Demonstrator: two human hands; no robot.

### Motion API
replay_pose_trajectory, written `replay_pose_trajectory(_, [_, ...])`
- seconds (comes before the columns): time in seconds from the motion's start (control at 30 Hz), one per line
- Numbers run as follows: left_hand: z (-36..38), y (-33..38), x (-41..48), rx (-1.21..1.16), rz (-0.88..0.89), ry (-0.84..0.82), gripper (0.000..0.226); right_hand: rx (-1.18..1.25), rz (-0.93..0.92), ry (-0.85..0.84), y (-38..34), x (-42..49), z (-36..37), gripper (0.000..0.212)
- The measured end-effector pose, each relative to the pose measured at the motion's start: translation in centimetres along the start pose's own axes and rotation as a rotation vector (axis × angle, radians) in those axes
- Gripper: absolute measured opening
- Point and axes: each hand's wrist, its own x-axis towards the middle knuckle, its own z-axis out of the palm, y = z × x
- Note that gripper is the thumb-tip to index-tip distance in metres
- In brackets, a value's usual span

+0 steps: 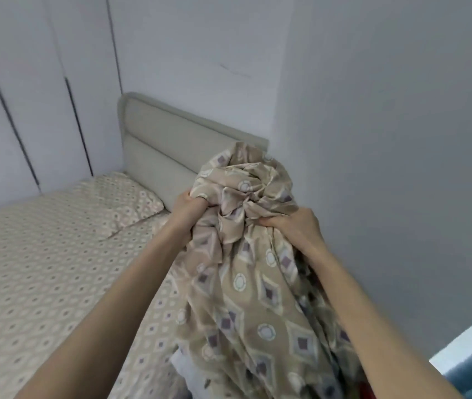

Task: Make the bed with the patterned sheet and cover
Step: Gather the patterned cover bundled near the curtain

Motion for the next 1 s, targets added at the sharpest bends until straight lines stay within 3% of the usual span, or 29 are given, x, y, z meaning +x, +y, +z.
replay_pose_trajectory(0.07, [-5.3,2.1,-0.4,-0.026,0.062,0.109,0.015,0.007,-0.093,-0.032,-4.5,-0.3,3.5,0.078])
replay_pose_trajectory(0.2, [-17.2,5.3,-2.3,-0.093,0.164,0.307,0.016,0.013,-0.281,-0.159,-13.8,-2.8,11.9,0.045])
replay_pose_trajectory(0.3, [-23.0,5.6,-2.8,-0.111,0.226,0.394,0.023,0.059,-0.314,-0.156,-17.9,-3.6,16.7,0.035])
replay_pose_trajectory(0.33, [-32.2,6.8,-5.2,-0.096,0.279,0.516,0.025,0.091,-0.378,-0.212,-23.5,-6.8,24.3,0.033])
replay_pose_trajectory(0.4, [-35.1,7.0,-5.5,-0.097,0.343,0.531,0.029,0.161,-0.380,-0.150,-25.4,-7.3,28.0,0.038])
replay_pose_trajectory(0.53, [-48.5,7.8,-9.4,0.058,0.497,0.751,0.029,0.312,-0.455,-0.233,-33.7,-14.2,41.0,0.042])
replay_pose_trajectory(0.6, [-54.9,6.8,-11.1,0.209,0.429,0.796,0.048,0.381,-0.456,-0.437,-36.4,-17.5,46.0,0.058])
replay_pose_trajectory(0.7, [-63.2,3.9,-14.5,0.497,0.117,0.794,0.089,0.346,-0.445,-0.812,-36.9,-21.3,53.0,0.074])
replay_pose_trajectory(0.87, [-68.8,-1.7,-19.3,0.324,0.060,0.962,0.049,0.051,-0.440,-0.969,-32.6,-24.3,60.1,0.054])
replay_pose_trajectory(1.0, [-69.8,-5.1,-20.3,0.284,-0.024,0.962,0.045,0.024,-0.413,-0.994,-30.6,-24.6,61.2,0.046])
